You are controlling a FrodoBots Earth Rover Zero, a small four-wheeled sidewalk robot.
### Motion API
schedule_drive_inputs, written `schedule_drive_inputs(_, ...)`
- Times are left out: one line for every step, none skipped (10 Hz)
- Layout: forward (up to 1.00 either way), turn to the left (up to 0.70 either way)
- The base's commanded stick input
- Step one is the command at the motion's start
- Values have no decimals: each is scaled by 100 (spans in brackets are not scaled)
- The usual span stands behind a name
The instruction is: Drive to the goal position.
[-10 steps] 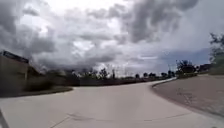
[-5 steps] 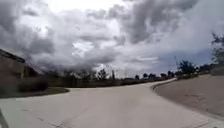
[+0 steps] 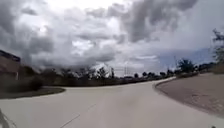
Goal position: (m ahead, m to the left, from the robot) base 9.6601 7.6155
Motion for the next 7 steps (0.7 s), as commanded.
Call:
schedule_drive_inputs(85,0)
schedule_drive_inputs(85,0)
schedule_drive_inputs(85,0)
schedule_drive_inputs(85,0)
schedule_drive_inputs(85,0)
schedule_drive_inputs(85,0)
schedule_drive_inputs(85,0)
